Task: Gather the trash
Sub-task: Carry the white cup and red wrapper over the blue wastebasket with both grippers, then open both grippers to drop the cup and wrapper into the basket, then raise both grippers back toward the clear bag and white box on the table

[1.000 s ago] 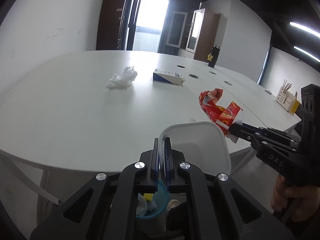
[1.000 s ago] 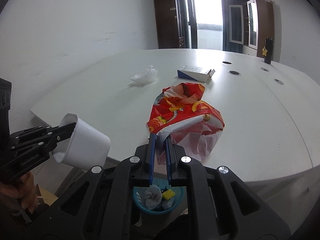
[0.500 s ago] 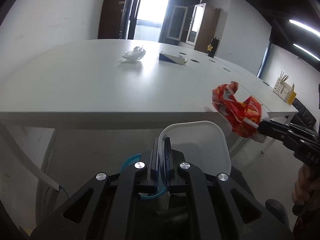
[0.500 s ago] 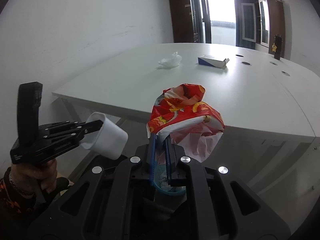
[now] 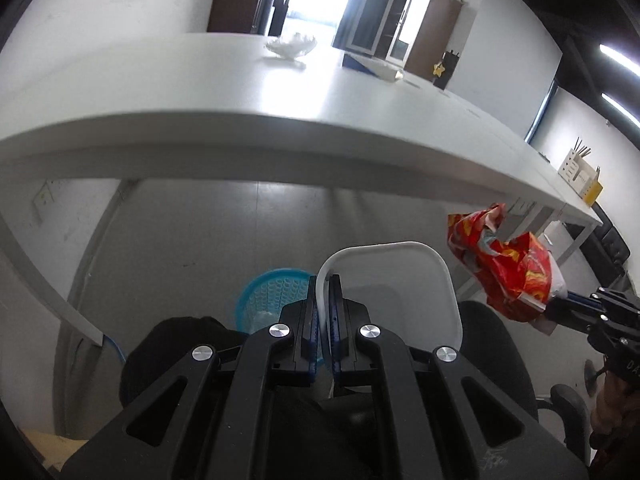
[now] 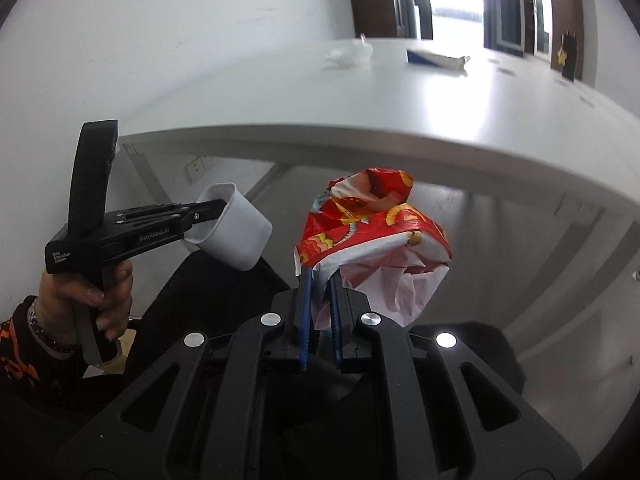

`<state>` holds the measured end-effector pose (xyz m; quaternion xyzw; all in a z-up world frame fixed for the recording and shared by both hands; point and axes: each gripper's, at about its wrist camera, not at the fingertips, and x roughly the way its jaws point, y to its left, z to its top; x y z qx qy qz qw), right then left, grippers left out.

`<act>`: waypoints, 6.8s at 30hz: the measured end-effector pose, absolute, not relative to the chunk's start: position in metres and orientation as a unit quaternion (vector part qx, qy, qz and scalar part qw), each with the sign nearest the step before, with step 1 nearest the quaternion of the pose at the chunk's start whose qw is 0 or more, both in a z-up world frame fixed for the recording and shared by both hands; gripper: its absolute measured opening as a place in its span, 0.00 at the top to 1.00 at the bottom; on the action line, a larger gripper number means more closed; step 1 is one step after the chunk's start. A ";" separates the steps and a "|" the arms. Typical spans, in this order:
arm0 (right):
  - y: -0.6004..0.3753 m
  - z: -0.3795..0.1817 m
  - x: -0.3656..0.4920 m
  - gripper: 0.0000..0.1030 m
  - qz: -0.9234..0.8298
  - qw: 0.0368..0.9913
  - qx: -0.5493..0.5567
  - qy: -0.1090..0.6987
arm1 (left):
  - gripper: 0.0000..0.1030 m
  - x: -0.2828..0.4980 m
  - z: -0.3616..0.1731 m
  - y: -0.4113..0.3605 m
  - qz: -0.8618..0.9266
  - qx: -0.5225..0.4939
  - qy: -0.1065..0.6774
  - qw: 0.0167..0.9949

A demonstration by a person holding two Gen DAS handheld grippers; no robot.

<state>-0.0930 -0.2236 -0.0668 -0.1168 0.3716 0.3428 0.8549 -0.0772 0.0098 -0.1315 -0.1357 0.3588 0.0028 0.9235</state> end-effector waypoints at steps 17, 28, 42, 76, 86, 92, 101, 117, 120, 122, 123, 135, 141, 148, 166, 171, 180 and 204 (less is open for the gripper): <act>-0.228 -0.178 -0.005 0.92 0.289 0.818 -0.098 0.488 | 0.96 -0.019 -0.224 0.005 0.064 -0.101 0.428 0.896; -0.205 -0.223 0.039 0.92 0.263 0.800 -0.110 0.527 | 0.96 0.044 -0.272 0.009 0.065 -0.133 0.499 0.854; -0.189 -0.279 0.092 0.92 0.231 0.761 -0.107 0.597 | 0.96 0.093 -0.309 0.035 0.081 -0.167 0.544 0.818; -0.123 -0.413 0.189 0.92 0.209 0.696 -0.134 0.674 | 0.96 0.177 -0.366 0.068 0.100 -0.199 0.611 0.760; -0.121 -0.418 0.197 0.66 0.205 0.696 -0.124 0.677 | 0.70 0.181 -0.364 0.073 0.082 -0.224 0.601 0.763; -0.119 -0.415 0.197 0.63 0.206 0.700 -0.119 0.673 | 0.70 0.184 -0.365 0.069 0.091 -0.220 0.601 0.763; -0.118 -0.405 0.191 0.62 0.204 0.706 -0.120 0.668 | 0.66 0.185 -0.365 0.075 0.097 -0.210 0.607 0.760; -0.143 -0.352 0.141 0.46 0.218 0.737 -0.153 0.621 | 0.43 0.134 -0.325 0.062 0.115 -0.177 0.581 0.786; -0.152 -0.333 0.127 0.40 0.222 0.750 -0.145 0.606 | 0.37 0.122 -0.314 0.053 0.111 -0.161 0.575 0.794; -0.158 -0.323 0.119 0.38 0.223 0.758 -0.137 0.598 | 0.35 0.113 -0.306 0.049 0.112 -0.151 0.566 0.803; -0.161 -0.318 0.115 0.38 0.224 0.761 -0.134 0.594 | 0.34 0.108 -0.301 0.047 0.111 -0.149 0.558 0.808; -0.187 -0.255 0.066 0.20 0.241 0.796 -0.117 0.542 | 0.14 0.054 -0.256 0.026 0.091 -0.126 0.514 0.844; -0.199 -0.230 0.038 0.14 0.244 0.809 -0.127 0.520 | 0.06 0.022 -0.230 0.012 0.088 -0.093 0.482 0.867; -0.209 -0.193 0.001 0.08 0.267 0.828 -0.118 0.479 | 0.06 -0.017 -0.202 -0.004 0.050 -0.085 0.462 0.881; -0.225 -0.058 -0.040 0.08 0.287 0.893 -0.097 0.332 | 0.06 -0.062 -0.092 -0.026 0.029 -0.035 0.341 0.939; -0.227 -0.028 -0.030 0.08 0.287 0.907 -0.087 0.296 | 0.06 -0.054 -0.067 -0.017 0.030 -0.035 0.317 0.947; -0.218 0.015 0.020 0.08 0.283 0.917 -0.096 0.265 | 0.06 -0.011 -0.031 0.006 0.022 -0.057 0.297 0.953; -0.153 0.095 0.226 0.08 0.381 0.851 -0.202 0.300 | 0.06 0.154 0.015 0.044 0.024 -0.014 0.335 0.942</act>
